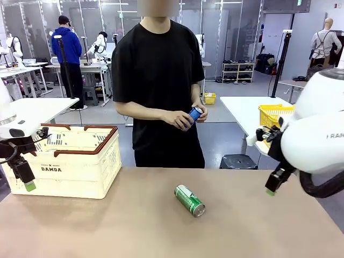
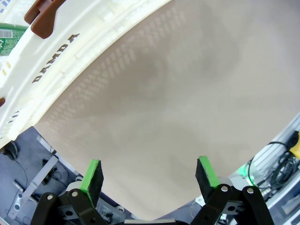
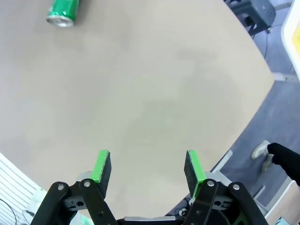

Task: Place the drinks into the Shopping basket.
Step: Pick up one drink and place it into the Shopping basket.

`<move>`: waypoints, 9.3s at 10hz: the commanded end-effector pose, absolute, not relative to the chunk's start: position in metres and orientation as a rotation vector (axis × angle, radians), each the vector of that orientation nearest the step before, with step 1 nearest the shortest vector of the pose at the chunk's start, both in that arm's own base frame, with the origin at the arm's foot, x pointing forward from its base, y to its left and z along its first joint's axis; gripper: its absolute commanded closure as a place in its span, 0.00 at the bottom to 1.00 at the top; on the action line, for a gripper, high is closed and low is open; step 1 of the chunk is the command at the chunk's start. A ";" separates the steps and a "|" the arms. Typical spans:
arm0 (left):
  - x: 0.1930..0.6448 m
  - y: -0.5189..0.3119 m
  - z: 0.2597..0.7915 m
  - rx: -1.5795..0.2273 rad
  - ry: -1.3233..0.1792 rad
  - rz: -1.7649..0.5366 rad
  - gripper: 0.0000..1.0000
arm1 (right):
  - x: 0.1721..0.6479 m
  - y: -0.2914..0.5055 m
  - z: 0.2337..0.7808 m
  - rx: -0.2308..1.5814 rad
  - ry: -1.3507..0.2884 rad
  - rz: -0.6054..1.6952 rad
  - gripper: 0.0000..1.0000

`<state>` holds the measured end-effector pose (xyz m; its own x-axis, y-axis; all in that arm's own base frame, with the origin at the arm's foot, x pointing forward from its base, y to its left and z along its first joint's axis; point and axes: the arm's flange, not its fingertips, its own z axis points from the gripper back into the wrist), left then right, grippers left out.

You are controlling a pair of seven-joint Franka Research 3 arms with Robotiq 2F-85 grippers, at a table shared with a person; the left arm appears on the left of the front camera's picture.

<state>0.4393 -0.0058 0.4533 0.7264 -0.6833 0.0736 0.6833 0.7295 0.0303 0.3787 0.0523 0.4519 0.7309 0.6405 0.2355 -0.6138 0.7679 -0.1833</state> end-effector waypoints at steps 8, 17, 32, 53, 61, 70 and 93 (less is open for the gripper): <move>0.438 -0.007 0.455 0.010 -0.083 -0.744 0.00 | 0.381 0.018 0.440 -0.078 -0.238 0.682 0.21; 0.435 -0.152 0.509 -0.089 -0.233 -1.186 0.00 | 0.381 0.018 0.440 -0.078 -0.238 0.682 0.21; 0.490 -0.287 0.428 -0.161 -0.169 -1.410 0.00 | 0.381 0.018 0.440 -0.078 -0.238 0.682 0.21; 0.470 -0.311 0.439 0.008 -0.141 -1.414 0.00 | 0.381 0.018 0.440 -0.078 -0.238 0.682 0.21; 0.522 -0.330 0.423 0.090 -0.313 -1.580 0.00 | 0.381 0.018 0.440 -0.078 -0.238 0.682 0.21; 0.544 -0.452 0.399 0.052 -0.223 -2.392 0.00 | 0.381 0.018 0.440 -0.078 -0.238 0.682 0.21; 0.544 -0.478 0.307 -0.029 -0.079 -2.603 0.00 | 0.381 0.018 0.440 -0.078 -0.238 0.682 0.21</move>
